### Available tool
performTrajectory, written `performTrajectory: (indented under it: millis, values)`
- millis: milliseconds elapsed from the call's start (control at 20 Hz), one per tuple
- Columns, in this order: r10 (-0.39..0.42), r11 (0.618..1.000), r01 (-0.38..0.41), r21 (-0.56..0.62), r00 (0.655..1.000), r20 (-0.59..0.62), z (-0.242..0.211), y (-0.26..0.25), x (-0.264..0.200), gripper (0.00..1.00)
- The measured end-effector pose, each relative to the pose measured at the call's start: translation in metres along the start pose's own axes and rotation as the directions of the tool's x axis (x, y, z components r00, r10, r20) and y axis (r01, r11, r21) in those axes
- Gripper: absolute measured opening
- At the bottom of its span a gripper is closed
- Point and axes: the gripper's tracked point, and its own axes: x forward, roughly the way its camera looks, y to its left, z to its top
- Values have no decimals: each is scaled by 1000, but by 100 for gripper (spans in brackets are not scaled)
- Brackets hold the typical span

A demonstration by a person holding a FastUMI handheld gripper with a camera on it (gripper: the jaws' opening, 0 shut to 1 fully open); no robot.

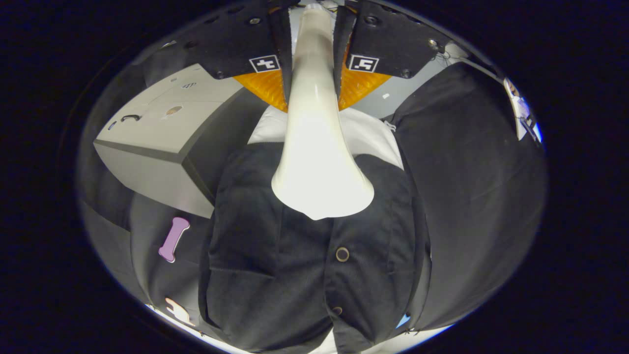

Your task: Iron the clothes twice with a garment steamer, once on the left side and once on the right side.

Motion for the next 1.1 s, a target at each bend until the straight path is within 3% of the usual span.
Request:
performTrajectory:
  millis: [400,1100]
  values:
    - [48,999,-49,3,983,179,102,17,-72,37]
    - [86,996,-68,-55,901,425,288,85,-146,37]
